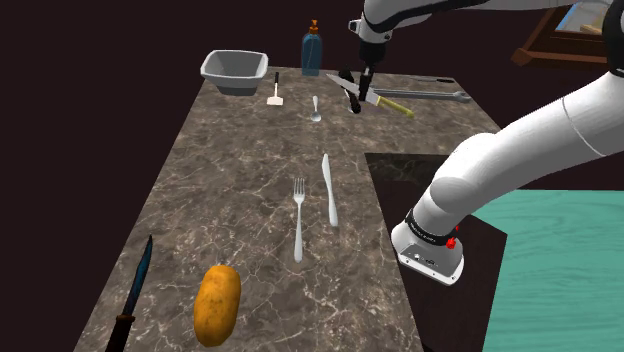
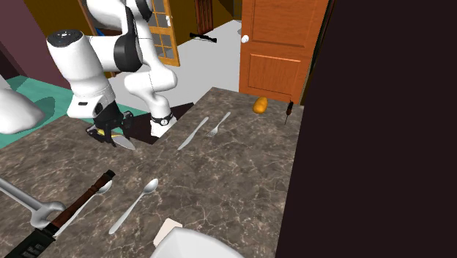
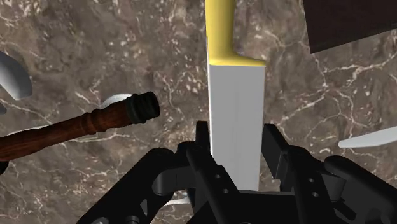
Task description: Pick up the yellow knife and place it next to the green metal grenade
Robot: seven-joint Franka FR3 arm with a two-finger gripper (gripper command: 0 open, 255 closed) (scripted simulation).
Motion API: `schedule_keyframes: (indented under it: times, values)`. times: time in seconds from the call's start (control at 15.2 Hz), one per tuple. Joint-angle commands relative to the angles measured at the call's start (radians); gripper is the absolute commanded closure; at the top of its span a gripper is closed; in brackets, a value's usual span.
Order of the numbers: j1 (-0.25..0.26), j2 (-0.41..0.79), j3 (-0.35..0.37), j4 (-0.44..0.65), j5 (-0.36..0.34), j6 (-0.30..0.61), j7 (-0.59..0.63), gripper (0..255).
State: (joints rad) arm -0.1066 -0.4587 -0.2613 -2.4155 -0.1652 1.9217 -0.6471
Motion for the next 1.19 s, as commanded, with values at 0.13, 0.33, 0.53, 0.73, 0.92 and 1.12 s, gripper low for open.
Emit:
schedule_keyframes:
  times: [0.13, 0.33, 0.53, 0.73, 0.92, 1.12]
  values:
    - [-0.053, -0.068, -0.062, -0.05, -0.052, -0.009, -0.083, 255]
    - [-0.094, -0.107, -0.11, -0.07, -0.093, -0.019, -0.147, 255]
    - [-0.134, -0.136, -0.162, -0.079, -0.133, -0.027, -0.215, 255]
    - [-0.172, -0.153, -0.217, -0.077, -0.173, -0.033, -0.285, 255]
    - [-0.206, -0.159, -0.276, -0.065, -0.21, -0.036, -0.358, 255]
    - [-0.235, -0.153, -0.337, -0.043, -0.242, -0.035, -0.433, 255]
